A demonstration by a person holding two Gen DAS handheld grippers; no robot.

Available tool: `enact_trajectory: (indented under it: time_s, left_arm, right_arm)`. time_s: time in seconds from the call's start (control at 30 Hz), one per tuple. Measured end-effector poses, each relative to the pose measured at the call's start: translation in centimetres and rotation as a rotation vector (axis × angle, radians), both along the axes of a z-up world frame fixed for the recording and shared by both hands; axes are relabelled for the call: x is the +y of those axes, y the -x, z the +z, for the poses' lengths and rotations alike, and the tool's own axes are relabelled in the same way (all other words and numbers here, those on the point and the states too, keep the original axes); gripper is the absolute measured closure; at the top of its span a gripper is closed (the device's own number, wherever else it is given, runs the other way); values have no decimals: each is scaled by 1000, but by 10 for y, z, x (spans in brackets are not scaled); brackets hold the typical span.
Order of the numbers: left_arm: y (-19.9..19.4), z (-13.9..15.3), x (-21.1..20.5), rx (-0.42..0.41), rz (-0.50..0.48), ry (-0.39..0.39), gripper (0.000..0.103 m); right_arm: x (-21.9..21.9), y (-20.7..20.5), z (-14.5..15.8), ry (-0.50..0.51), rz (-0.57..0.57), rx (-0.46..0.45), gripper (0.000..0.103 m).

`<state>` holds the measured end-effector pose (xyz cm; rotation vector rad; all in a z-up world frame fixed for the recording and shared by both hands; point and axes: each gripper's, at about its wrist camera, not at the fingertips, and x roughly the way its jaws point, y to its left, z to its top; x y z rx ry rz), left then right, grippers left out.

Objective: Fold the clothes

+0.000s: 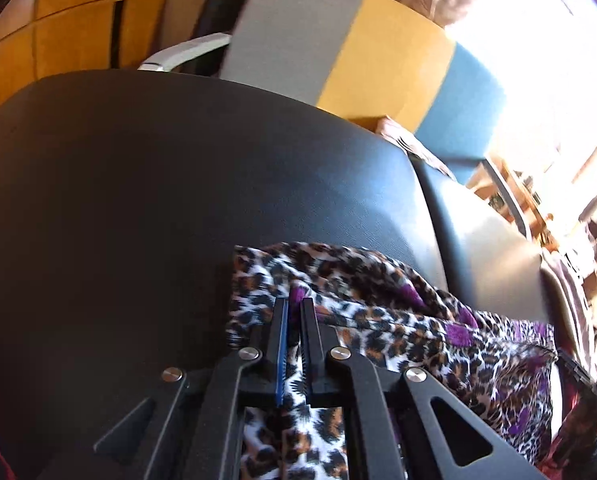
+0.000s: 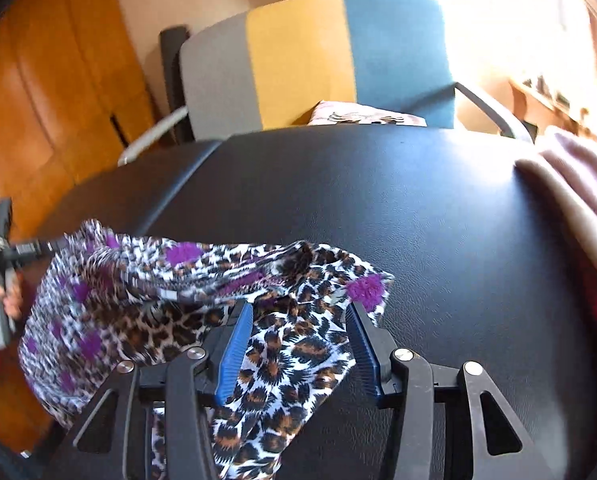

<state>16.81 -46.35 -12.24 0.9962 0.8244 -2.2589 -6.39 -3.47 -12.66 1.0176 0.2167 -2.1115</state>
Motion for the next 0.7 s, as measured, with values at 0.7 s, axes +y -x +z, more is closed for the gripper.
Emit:
enact_trajectory:
  time_s: [0.7]
  left_arm:
    - [23,-19,8,-47,-123,-9,73]
  right_arm:
    - [-24,43,-1,173,-36,-163,51]
